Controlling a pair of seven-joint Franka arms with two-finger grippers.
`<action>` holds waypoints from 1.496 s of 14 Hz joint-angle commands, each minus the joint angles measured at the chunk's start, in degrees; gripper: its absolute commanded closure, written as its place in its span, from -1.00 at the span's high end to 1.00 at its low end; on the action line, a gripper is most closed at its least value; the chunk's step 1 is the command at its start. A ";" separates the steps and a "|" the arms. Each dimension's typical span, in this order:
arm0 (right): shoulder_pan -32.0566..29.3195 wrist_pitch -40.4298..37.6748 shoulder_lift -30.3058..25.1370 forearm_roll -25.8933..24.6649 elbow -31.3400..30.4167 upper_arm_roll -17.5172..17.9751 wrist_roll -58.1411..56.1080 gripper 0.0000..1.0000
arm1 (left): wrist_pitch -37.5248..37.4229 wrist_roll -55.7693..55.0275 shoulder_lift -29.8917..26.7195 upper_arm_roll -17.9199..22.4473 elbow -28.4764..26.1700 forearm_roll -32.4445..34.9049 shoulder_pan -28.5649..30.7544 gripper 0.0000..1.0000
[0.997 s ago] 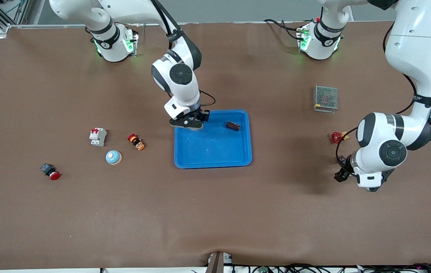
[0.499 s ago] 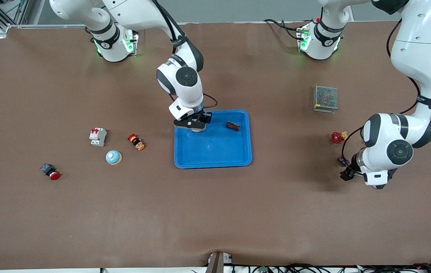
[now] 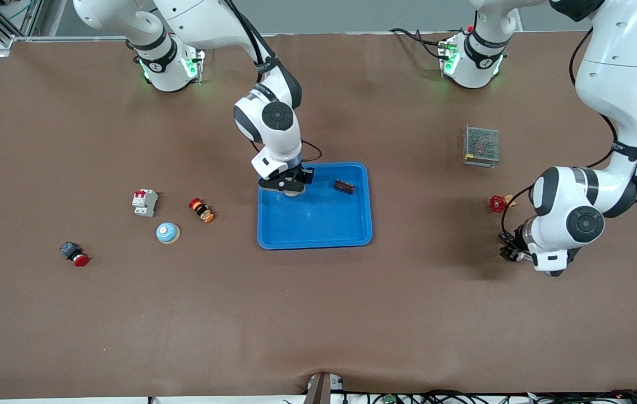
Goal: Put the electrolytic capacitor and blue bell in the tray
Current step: 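Carry the bell with the right gripper while the left gripper reaches another capacitor, then release the bell with the right gripper while the left gripper grasps the capacitor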
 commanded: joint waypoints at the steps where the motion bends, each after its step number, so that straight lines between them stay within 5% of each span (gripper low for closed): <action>1: 0.95 0.81 0.06 -1.29 -0.32 -0.77 1.64 -0.25 | 0.78 -0.17 -1.71 -0.39 -2.30 0.91 0.36 0.11; 4: 0.95 0.90 0.32 -1.29 -0.32 -0.77 1.64 -0.18 | 0.60 -0.08 -1.63 -0.39 -2.30 0.91 0.45 -0.52; 5: 0.95 0.90 0.32 -1.29 -0.23 -0.77 1.64 -0.03 | 0.34 -0.08 -1.89 -0.39 -2.30 0.91 0.36 -0.78; 8: 0.86 0.90 0.32 -1.29 -0.23 -0.85 1.64 1.00 | 0.25 -0.96 -3.47 -0.66 -2.03 0.56 0.19 -1.00; 14: 0.77 -1.55 -1.95 -1.38 0.30 -0.77 0.85 1.00 | -0.01 -8.50 -5.14 -5.92 0.25 0.11 0.01 -1.00; 21: -6.51 -21.31 -13.37 -1.38 1.70 -1.12 -14.67 1.00 | -0.01 -20.01 -4.97 -10.15 3.32 0.29 -4.28 -1.00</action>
